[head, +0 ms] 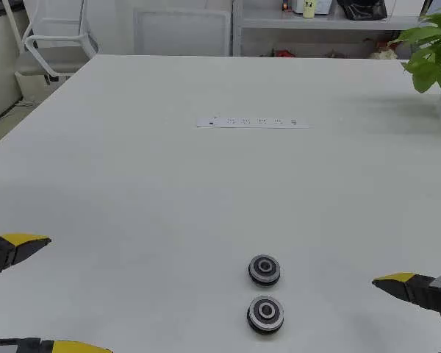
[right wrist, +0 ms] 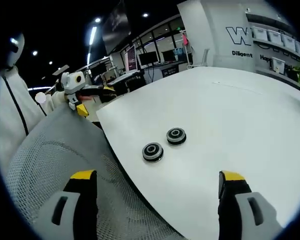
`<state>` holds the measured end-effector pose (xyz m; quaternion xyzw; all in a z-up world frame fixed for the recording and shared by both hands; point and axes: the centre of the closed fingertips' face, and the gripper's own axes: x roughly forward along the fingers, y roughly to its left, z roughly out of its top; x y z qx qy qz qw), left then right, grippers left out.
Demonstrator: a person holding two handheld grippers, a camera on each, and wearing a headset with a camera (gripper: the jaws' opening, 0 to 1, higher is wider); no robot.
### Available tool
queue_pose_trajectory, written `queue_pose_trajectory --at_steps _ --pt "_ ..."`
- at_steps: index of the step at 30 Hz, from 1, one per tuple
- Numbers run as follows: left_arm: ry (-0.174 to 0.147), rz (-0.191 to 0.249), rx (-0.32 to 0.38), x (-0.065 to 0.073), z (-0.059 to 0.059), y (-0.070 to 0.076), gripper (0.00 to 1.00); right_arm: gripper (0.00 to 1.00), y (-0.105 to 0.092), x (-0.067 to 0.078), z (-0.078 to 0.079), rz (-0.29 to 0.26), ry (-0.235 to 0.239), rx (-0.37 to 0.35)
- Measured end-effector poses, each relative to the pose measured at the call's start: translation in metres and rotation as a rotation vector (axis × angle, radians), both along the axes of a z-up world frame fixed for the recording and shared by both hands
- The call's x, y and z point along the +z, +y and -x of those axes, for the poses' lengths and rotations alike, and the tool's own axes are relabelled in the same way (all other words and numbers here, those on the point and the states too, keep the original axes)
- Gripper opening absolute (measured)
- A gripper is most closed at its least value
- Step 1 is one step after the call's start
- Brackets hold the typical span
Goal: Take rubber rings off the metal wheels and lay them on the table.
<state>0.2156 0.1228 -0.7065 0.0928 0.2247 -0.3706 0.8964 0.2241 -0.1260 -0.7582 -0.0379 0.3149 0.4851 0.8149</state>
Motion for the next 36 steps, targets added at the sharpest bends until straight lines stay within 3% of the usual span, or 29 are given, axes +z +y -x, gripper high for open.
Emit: queue_pose_trajectory --at_steps 14,36 --pt "-0.001 -0.009 -0.009 0.0031 0.0014 0.0010 1.00 0.95 -0.0016 -0.0002 0.0000 0.024 -0.010 0.017" --pt "-0.003 0.008 -0.005 0.0042 0.0001 0.0020 1.00 0.91 -0.0037 0.0003 0.0014 0.019 -0.001 0.016"
